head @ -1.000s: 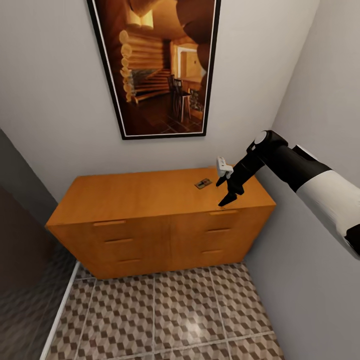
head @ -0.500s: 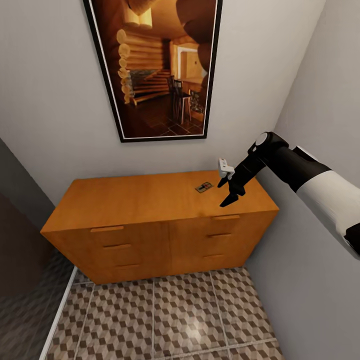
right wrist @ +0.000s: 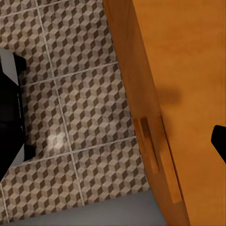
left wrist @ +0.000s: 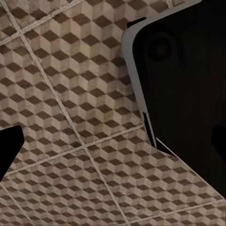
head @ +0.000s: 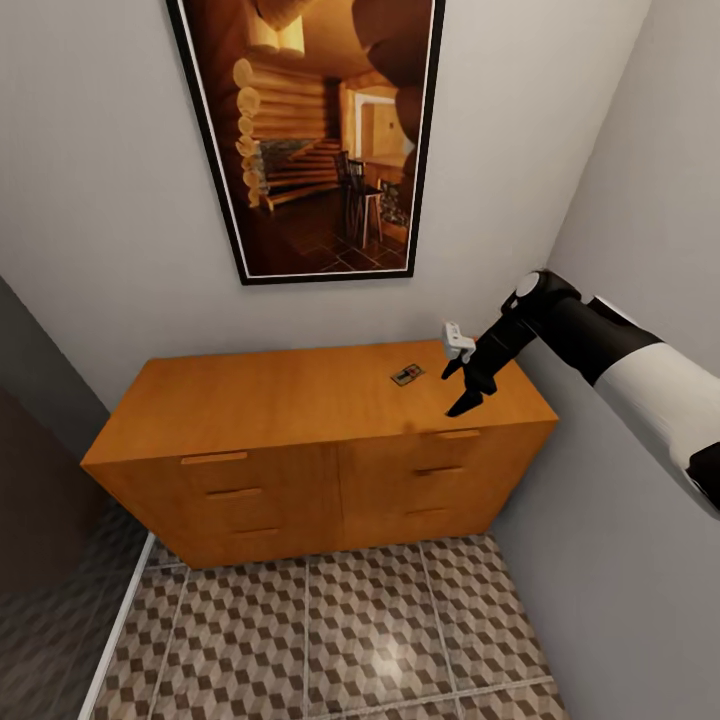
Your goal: Take the four mousetraps from the cabinet in the bathroom and place them on the bathroom floor. Make sure all four end up on the same floor surface, and ensure that at least two of them are either under or directly next to the same bathroom sink.
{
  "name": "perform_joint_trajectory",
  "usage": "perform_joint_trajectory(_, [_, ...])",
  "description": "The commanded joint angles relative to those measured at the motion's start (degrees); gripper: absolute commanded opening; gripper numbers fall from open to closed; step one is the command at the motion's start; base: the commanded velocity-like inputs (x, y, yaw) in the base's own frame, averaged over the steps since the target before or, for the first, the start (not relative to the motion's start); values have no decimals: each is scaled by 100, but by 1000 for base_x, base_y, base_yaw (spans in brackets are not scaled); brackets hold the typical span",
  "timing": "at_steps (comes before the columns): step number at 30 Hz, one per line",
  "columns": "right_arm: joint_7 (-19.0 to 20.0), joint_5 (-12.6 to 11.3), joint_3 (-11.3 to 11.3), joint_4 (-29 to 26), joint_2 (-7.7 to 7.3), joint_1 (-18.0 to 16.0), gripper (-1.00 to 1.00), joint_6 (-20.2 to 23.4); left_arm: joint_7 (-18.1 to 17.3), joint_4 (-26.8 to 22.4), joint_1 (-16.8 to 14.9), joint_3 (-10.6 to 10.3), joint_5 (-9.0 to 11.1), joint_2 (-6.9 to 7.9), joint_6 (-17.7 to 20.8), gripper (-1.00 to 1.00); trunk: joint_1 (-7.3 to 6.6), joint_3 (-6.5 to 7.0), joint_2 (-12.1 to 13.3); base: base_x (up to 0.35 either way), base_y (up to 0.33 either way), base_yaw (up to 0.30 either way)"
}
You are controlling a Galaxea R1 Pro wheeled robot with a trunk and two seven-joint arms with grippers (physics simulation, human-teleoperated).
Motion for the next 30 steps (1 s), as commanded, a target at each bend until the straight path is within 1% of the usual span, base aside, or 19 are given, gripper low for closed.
perform_joint_trajectory(1, [-2, 9, 13, 39, -13, -7, 100, 8, 9, 2, 2, -48, 26, 0, -14, 100, 3, -10, -10, 0, 0, 0])
perform_joint_trajectory(8, [-32, 13, 8, 150, -138, -7, 100, -88, 1, 2, 11, -48, 26, 0, -7, 100, 3, -10, -10, 0, 0, 0])
perform_joint_trajectory(22, [-48, 28, -1, 161, -384, -7, 100, -134, -11, -2, 40, -53, 26, -11, -6, 100, 3, -10, -10, 0, 0, 0])
perform_joint_trajectory(30, [-50, 136, -2, 163, -417, -7, 100, -283, -18, -2, 51, -55, 26, -17, -6, 100, 3, -10, -10, 32, 0, 0])
